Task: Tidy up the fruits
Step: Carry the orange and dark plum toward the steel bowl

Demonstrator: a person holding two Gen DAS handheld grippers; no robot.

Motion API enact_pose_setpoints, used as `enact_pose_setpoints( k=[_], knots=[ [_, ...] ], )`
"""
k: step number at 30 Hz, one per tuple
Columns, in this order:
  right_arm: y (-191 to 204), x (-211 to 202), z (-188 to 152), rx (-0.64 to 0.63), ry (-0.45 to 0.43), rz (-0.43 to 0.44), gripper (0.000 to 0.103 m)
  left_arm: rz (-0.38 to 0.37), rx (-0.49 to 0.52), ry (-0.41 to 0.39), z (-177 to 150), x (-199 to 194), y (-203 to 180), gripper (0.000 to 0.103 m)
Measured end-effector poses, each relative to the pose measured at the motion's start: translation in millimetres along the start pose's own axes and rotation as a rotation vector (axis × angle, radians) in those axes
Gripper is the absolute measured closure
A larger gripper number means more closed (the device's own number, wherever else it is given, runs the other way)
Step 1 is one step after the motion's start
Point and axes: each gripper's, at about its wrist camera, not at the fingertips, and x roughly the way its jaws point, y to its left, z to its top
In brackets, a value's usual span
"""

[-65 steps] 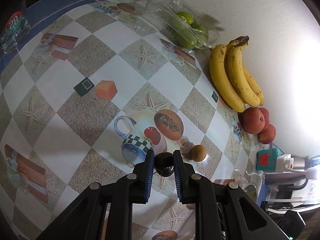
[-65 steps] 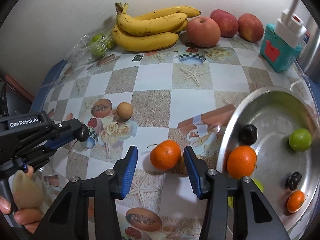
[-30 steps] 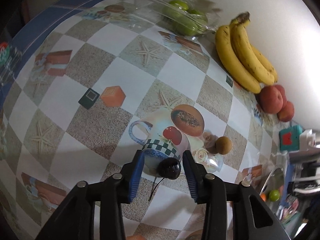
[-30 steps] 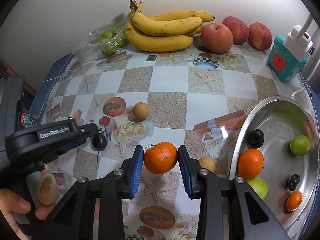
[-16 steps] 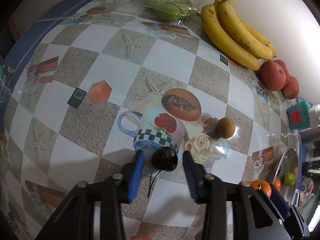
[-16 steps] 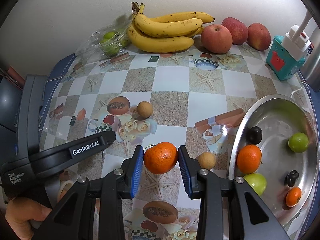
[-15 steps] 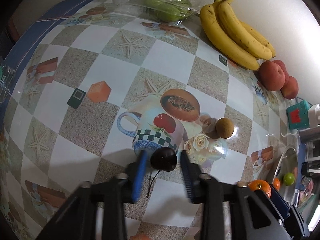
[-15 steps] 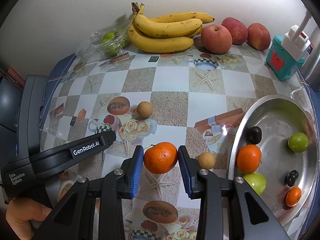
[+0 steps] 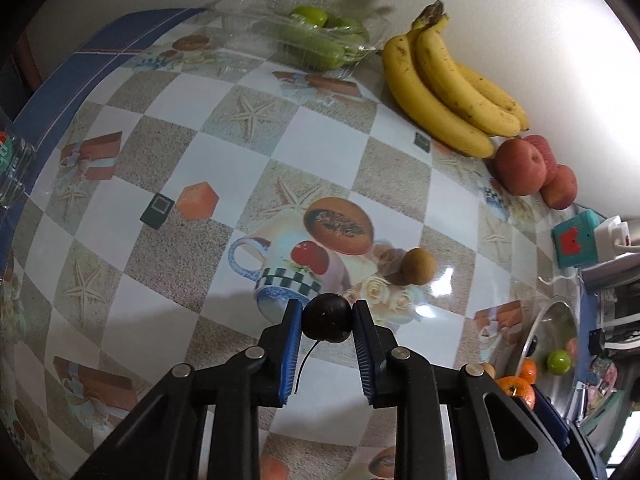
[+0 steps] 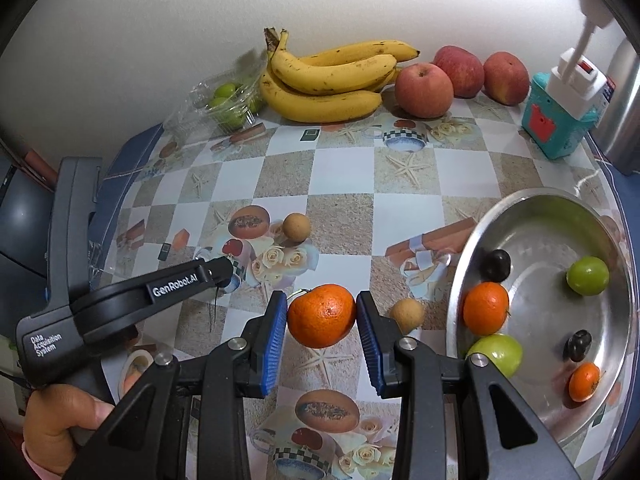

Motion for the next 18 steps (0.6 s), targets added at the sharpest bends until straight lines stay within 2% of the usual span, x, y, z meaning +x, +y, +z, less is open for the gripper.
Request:
enact_pose_setpoints(
  k=[4, 9, 13, 18],
  knots=[
    [-12.3, -8.4, -3.4, 0.033, -0.011, 0.000, 0.066, -0.011, 0.022, -0.014, -4.2, -12.2, -11.9, 0.076],
    [-49.3, -22.1, -7.0, 0.121, -0.024, -0.033, 0.066, -0.034, 0.073, -0.030, -9.9, -19.3, -34.1, 0.076],
    [-84.8, -33.5, -9.9, 0.207, -0.039, -0.061, 0.066, -0.057, 0.140, -0.043, -18.2, -26.6, -62.6, 0.076],
    [-120.5, -50.5, -15.6, 0.293, -0.072, -0.076, 0.066, -0.123, 0.223, -0.035, -33.9, -34.3, -100.6, 0.076]
  ],
)
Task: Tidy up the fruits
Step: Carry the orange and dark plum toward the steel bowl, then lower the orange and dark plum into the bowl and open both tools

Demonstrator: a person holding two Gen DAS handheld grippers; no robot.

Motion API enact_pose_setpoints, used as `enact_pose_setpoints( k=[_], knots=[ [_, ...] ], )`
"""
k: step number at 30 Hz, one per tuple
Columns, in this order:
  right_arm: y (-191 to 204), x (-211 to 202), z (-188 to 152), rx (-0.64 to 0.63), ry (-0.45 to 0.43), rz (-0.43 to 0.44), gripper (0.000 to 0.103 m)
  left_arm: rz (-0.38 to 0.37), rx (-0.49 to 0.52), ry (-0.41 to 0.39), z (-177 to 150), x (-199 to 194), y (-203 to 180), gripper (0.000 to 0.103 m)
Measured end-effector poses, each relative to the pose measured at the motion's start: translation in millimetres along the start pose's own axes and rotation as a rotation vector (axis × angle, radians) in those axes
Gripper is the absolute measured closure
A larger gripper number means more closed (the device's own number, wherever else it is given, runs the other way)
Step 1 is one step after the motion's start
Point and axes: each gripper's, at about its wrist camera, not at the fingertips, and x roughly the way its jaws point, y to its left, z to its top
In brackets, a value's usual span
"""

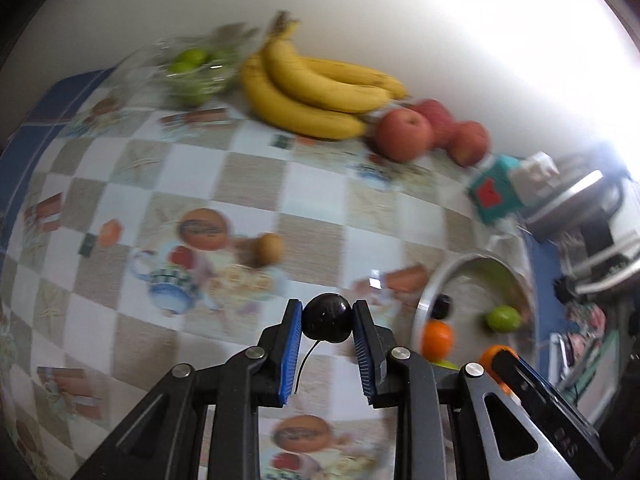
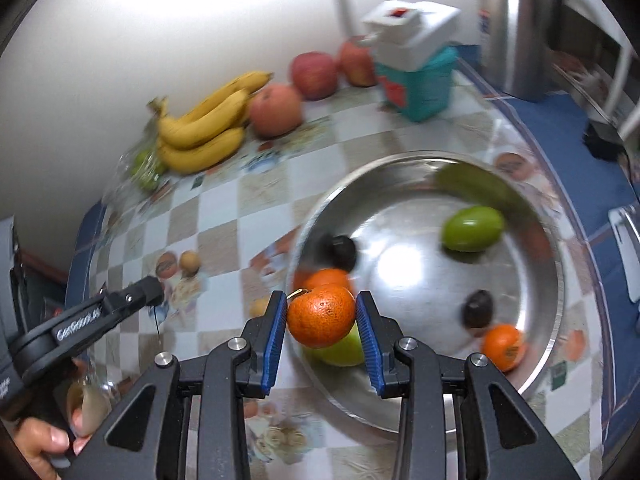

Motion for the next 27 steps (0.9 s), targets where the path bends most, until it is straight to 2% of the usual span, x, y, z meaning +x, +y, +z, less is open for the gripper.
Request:
enact_pose_setpoints(
  k=[8, 14, 21, 27],
  knots=[
    [-34.3, -25.0, 3.1, 0.064, -0.053, -0.004, 0.066, -0.084, 0.120, 0.032, -25.1, 0.3, -61.3, 0.076],
    [-50.4, -38.9, 4.8, 0.093, -0.087, 0.004, 0.066, -0.110, 0.222, 0.078, -47.2, 12.3, -103.6, 0.076],
    [-88.9, -36.9, 7.9, 0.198, -0.100, -0.043, 0.066, -0.119, 0.296, 0.108, -61.1, 28.3, -131.7, 0.076],
    [-103.2, -19.5, 9.9, 0.224, -0.090, -0.093, 0.066, -0.110, 0.332, 0.144, -71.4, 42.3, -142.8, 0.076]
  ],
)
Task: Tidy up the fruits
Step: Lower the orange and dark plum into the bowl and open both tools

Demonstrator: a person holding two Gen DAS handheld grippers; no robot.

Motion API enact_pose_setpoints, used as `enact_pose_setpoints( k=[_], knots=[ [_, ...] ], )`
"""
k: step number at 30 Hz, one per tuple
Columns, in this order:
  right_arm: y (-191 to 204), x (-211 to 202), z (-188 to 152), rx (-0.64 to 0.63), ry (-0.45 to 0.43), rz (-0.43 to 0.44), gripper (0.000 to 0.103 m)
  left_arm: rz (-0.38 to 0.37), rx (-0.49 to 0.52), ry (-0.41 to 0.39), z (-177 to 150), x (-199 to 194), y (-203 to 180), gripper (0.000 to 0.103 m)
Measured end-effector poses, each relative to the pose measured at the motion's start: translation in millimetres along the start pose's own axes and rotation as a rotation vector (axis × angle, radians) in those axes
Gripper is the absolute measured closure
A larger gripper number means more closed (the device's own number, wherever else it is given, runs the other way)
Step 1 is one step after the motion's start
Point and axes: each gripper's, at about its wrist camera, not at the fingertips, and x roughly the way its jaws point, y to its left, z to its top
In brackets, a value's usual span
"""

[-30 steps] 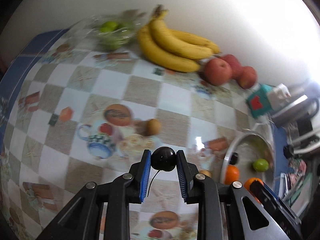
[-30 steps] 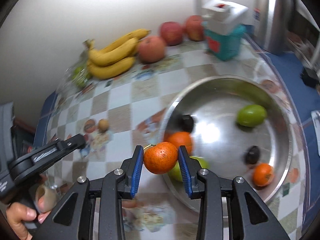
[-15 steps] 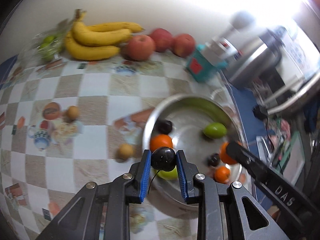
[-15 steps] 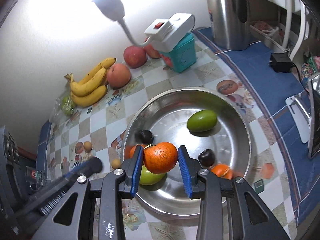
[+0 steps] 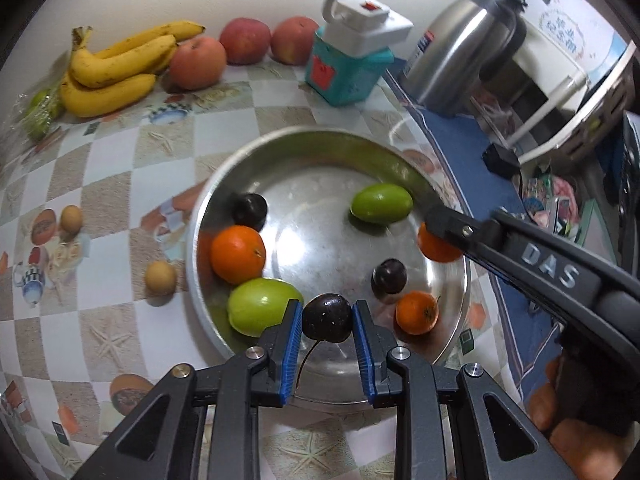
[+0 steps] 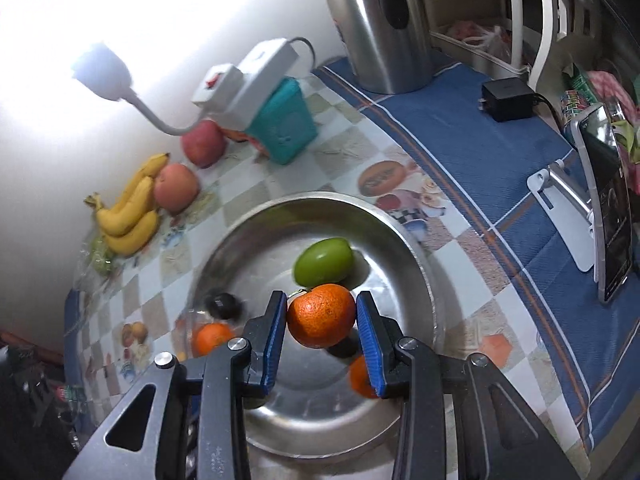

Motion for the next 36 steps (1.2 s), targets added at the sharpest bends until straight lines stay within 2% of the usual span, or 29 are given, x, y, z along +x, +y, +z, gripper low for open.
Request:
enact_pose_setpoints(
  k=[13, 36],
  knots=[
    [-13.4, 25.3, -2.1, 0.047, 0.033, -0.060, 0.066, 0.045, 0.037, 0.075, -10.0, 27.8, -10.6, 0.076],
    [-20.8, 36.5, -3.5, 0.057, 0.082, -0.122, 0.065, 0.077, 0.036, 0.102, -12.6, 47.4, -15.6, 0.074]
  ],
)
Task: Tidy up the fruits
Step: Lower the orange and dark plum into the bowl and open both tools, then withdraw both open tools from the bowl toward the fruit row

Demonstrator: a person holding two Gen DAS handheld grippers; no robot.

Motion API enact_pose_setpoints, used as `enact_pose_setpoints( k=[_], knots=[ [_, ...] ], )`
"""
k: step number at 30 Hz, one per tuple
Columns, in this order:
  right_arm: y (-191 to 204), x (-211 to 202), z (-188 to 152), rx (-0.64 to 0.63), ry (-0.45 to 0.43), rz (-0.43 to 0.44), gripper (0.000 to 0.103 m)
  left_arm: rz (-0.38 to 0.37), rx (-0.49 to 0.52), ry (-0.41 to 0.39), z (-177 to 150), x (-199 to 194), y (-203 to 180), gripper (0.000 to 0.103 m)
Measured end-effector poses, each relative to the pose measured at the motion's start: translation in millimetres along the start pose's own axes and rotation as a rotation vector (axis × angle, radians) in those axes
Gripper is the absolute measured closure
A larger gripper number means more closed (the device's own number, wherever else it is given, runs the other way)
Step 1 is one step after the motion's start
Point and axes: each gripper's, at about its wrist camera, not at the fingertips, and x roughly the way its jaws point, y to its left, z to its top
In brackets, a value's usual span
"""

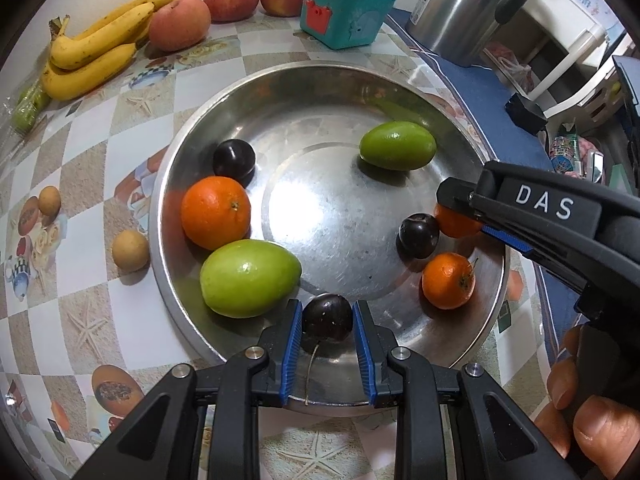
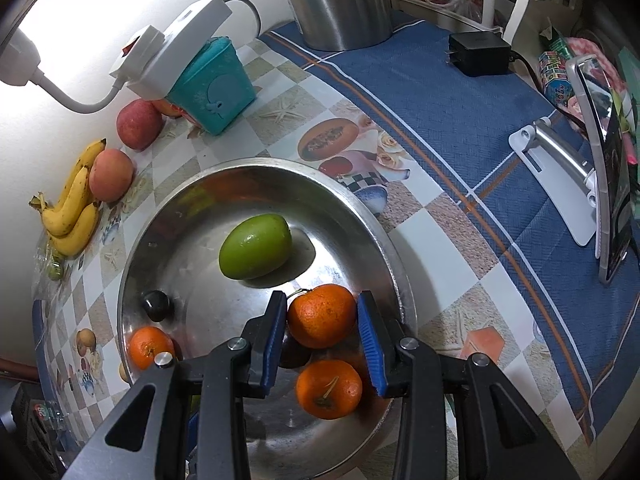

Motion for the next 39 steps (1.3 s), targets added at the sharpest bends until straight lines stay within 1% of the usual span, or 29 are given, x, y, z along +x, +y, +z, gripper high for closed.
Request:
enact_pose_setpoints(
  k=[3, 5, 6, 7, 9, 10, 15, 20, 22, 23, 27, 34, 39],
  knots=[
    [1.5, -1.0, 0.4, -0.011, 0.003, -0.013, 0.064, -0.008, -0.004, 0.000, -0.5, -1.2, 1.0, 0.073],
    [1.7, -2.5, 0.6, -0.014, -0.001, -0.016, 0.056, -0.014, -0.005, 0.002, -0.9, -2.4, 1.9, 0.073],
    [1.9, -3.4, 0.9, -0.015, -0.002, -0.016, 0.056, -0.014, -0.004, 0.002, -0.9, -3.1, 2.1, 0.072],
    [2.3, -4.3, 1.3, -0.016, -0.004, -0.016, 0.056, -0.016, -0.002, 0.000, -1.1, -4.0, 1.9, 0.070],
    [2.8, -8.4, 2.0, -0.020, -0.013, -0.018, 0.056, -0.026, -0.001, -0.005, -1.0, -6.8, 1.4, 0.055],
    [3.0, -10.8, 2.4, -0.021, -0.018, -0.019, 0.056, -0.033, -0.001, -0.006, -0.7, -8.0, 1.4, 0.054],
    [3.8, -26.5, 4.2, -0.026, -0.051, -0.013, 0.056, -0.031, 0.004, -0.033, 0.5, -19.5, 2.1, 0.053],
    [4.2, -37.5, 5.5, -0.032, -0.066, -0.007, 0.056, -0.038, -0.028, -0.071, 5.7, -36.4, 10.5, 0.053],
    [5.1, -39.2, 5.5, -0.036, -0.065, -0.004, 0.056, -0.038, -0.052, -0.091, 7.8, -43.9, 17.9, 0.052],
    [5.6, -39.7, 5.3, -0.038, -0.064, -0.003, 0.056, -0.037, -0.061, -0.098, 8.4, -46.4, 22.9, 0.050],
    [9.8, -40.4, 3.4, -0.051, -0.058, 0.001, 0.056, -0.012, -0.113, -0.134, 12.5, -56.9, 41.1, 0.048],
    [26.2, -40.5, -4.2, -0.093, -0.038, 0.028, 0.056, 0.086, -0.219, -0.186, 13.4, -72.0, 84.0, 0.046],
    [45.1, -43.0, -11.0, -0.138, -0.030, 0.073, 0.056, 0.122, -0.274, -0.202, 12.2, -77.4, 106.5, 0.045]
  ],
)
